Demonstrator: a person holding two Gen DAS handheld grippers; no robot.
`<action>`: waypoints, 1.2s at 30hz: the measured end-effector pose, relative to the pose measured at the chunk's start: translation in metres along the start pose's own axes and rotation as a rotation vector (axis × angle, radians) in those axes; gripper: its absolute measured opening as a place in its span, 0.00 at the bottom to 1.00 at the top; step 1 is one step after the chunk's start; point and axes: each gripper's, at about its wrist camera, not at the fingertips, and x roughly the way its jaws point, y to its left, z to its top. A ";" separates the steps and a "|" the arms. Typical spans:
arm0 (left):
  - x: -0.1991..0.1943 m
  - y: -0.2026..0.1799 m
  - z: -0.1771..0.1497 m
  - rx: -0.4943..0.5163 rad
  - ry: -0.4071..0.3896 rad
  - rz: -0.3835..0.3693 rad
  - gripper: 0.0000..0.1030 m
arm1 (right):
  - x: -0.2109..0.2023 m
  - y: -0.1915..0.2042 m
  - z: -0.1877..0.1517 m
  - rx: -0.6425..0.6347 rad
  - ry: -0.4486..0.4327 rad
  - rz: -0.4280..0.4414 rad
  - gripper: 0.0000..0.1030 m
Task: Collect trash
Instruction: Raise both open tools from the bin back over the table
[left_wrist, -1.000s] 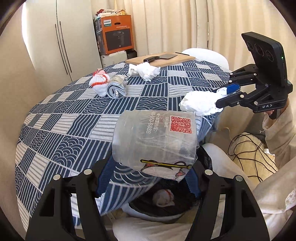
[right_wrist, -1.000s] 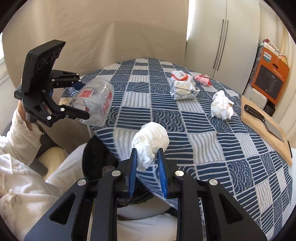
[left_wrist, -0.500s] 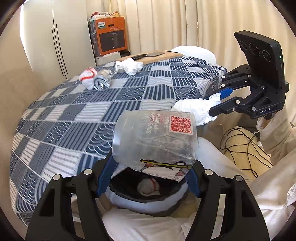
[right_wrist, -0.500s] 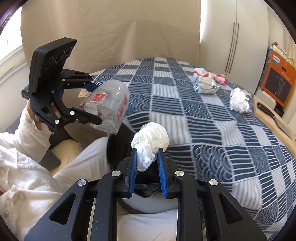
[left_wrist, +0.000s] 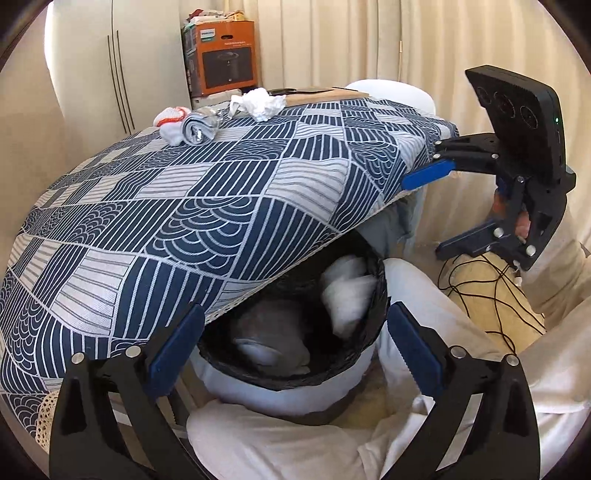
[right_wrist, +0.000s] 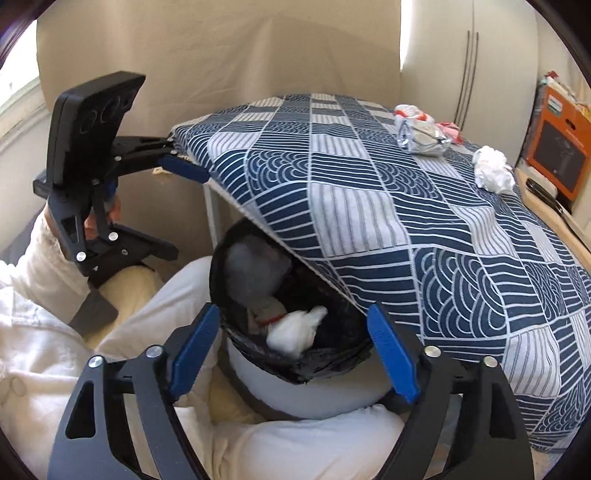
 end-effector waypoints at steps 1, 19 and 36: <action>0.001 0.001 0.000 -0.006 0.002 0.004 0.94 | -0.001 -0.003 -0.001 0.006 -0.004 -0.008 0.81; -0.003 0.016 0.016 -0.012 -0.036 0.005 0.94 | -0.009 -0.032 0.000 0.036 -0.022 -0.053 0.84; -0.003 0.049 0.070 -0.007 -0.066 0.052 0.94 | -0.023 -0.090 0.042 0.143 -0.043 -0.167 0.85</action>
